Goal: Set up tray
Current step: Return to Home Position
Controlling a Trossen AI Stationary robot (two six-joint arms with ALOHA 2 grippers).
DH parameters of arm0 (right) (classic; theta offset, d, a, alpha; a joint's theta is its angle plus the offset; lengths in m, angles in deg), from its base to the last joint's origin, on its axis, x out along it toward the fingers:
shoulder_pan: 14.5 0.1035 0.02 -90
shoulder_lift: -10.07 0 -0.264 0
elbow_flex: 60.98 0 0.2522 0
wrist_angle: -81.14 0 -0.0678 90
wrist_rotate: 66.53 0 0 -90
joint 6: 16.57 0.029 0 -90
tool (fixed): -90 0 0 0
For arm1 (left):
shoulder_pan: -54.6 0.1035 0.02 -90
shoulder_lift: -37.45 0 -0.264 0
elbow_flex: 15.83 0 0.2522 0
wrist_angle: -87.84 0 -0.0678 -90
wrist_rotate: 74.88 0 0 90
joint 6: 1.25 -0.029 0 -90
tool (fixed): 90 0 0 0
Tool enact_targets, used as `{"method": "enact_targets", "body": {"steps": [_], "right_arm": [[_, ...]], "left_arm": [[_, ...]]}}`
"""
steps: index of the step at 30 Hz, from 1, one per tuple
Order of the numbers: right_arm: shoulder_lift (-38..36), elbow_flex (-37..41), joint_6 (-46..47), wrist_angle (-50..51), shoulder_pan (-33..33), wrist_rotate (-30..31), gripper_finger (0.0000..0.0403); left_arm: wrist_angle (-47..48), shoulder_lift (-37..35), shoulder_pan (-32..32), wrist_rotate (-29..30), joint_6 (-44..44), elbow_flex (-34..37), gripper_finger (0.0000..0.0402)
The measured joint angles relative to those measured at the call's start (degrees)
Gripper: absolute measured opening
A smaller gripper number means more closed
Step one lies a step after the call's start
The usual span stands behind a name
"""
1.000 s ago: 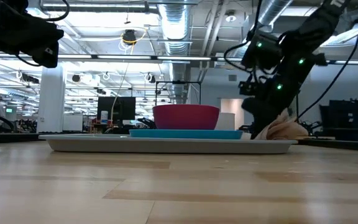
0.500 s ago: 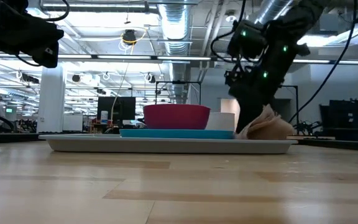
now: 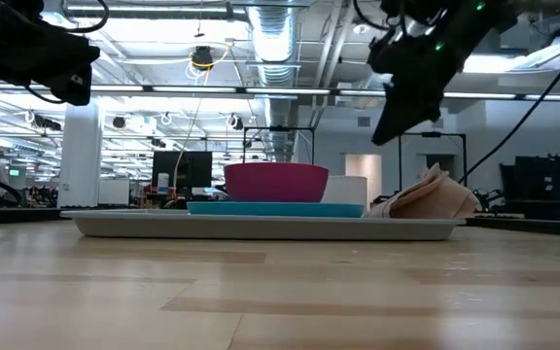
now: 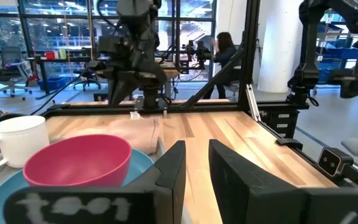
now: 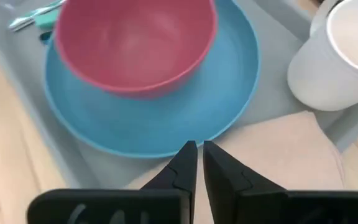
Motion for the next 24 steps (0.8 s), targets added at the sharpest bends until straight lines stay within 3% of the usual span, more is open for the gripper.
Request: {"method": "enact_targets", "body": {"steps": [6, 10, 15, 19, 24], "right_arm": [[-5.5, 0.1, -3.8, 3.1, 2.9, -0.1, 0.0039], [-13.1, 0.1, -6.2, 4.9, 3.4, 0.0, 0.0048], [-24.3, 2.1, -7.9, 6.3, 3.4, 0.5, 0.0049], [-33.3, 10.3, -10.5, -2.5, 4.1, 0.2, 0.0049], [-43.3, 27.2, -10.9, -26.4, 5.5, 0.2, 0.0049]], "left_arm": [[-0.1, 0.0, 0.0, 0.2, -0.5, 0.0, 0.0059], [-0.6, 0.0, 0.0, 2.0, 2.6, -0.2, 0.0059], [6.4, -0.1, 0.0, 5.2, 1.9, -6.5, 0.0059], [15.9, -0.1, 0.0, 6.2, 2.6, -11.7, 0.0059], [14.5, -0.1, 0.0, 13.2, 2.7, -11.8, 0.0059]]}}
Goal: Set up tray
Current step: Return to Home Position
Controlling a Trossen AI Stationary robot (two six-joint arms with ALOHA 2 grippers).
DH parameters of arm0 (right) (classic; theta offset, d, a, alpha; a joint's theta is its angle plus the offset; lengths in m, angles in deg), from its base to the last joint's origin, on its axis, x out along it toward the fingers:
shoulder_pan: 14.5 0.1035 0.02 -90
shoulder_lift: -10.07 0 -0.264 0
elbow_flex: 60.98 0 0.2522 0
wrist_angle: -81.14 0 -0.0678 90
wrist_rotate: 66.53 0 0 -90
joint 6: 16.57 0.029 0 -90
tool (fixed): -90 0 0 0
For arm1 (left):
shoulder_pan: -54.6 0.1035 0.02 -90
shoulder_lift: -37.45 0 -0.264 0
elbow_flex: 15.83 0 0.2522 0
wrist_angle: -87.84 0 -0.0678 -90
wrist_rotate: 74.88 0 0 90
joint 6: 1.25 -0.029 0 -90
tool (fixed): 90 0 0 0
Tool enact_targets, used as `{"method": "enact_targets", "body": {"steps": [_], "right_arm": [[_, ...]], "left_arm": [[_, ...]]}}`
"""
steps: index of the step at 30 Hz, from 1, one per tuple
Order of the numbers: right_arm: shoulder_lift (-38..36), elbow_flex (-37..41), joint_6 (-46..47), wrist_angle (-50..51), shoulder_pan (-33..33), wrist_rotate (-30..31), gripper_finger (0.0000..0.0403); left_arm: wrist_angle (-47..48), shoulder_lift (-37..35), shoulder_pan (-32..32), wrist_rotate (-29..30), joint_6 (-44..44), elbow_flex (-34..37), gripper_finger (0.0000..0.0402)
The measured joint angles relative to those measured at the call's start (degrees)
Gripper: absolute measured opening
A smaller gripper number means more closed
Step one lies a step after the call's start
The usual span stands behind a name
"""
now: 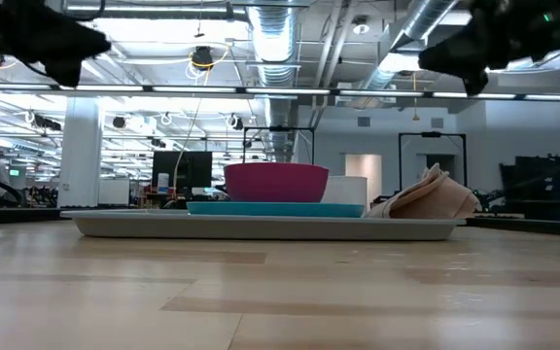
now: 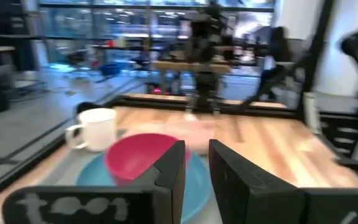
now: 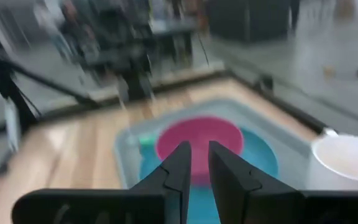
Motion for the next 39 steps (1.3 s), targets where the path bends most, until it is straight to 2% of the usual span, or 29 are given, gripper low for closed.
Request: {"method": "enact_targets", "body": {"steps": [4, 6, 9, 14, 19, 24, 34, 39], "right_arm": [[-5.1, 12.6, -2.7, -20.6, 0.0, 0.0, 0.0049], [-6.5, 17.1, -2.8, -26.8, 0.0, 0.0, 0.0049], [-8.7, 21.3, -2.9, -30.6, 0.0, 0.0, 0.005], [-11.4, 21.9, -2.8, -26.8, 0.0, 2.9, 0.005], [-11.3, 21.9, -4.2, -26.5, 0.0, 3.3, 0.005], [-11.2, 21.9, -0.9, -24.2, 0.0, 3.0, 0.005], [-11.2, 21.9, -0.8, -22.4, 0.0, 3.0, 0.005], [-11.2, 21.9, -0.7, -22.4, 0.0, 3.0, 0.005]], "left_arm": [[-2.3, 0.0, 0.0, 6.0, 0.2, 3.1, 0.0059], [-5.7, 0.0, 0.0, 8.0, -0.1, 5.2, 0.0059], [-7.7, 0.0, 0.0, 9.9, -2.0, 7.5, 0.0059], [-6.9, 0.0, 0.0, 12.9, -4.8, 7.9, 0.0059], [-3.8, 0.0, 0.0, 13.5, -5.1, 8.0, 0.0059], [-1.9, 0.0, 0.0, 13.5, -1.4, 7.9, 0.0059], [-2.0, 0.0, 0.0, 14.3, 8.1, 8.0, 0.0059], [-2.0, 0.0, 0.0, 13.5, 9.1, 8.0, 0.0059]]}}
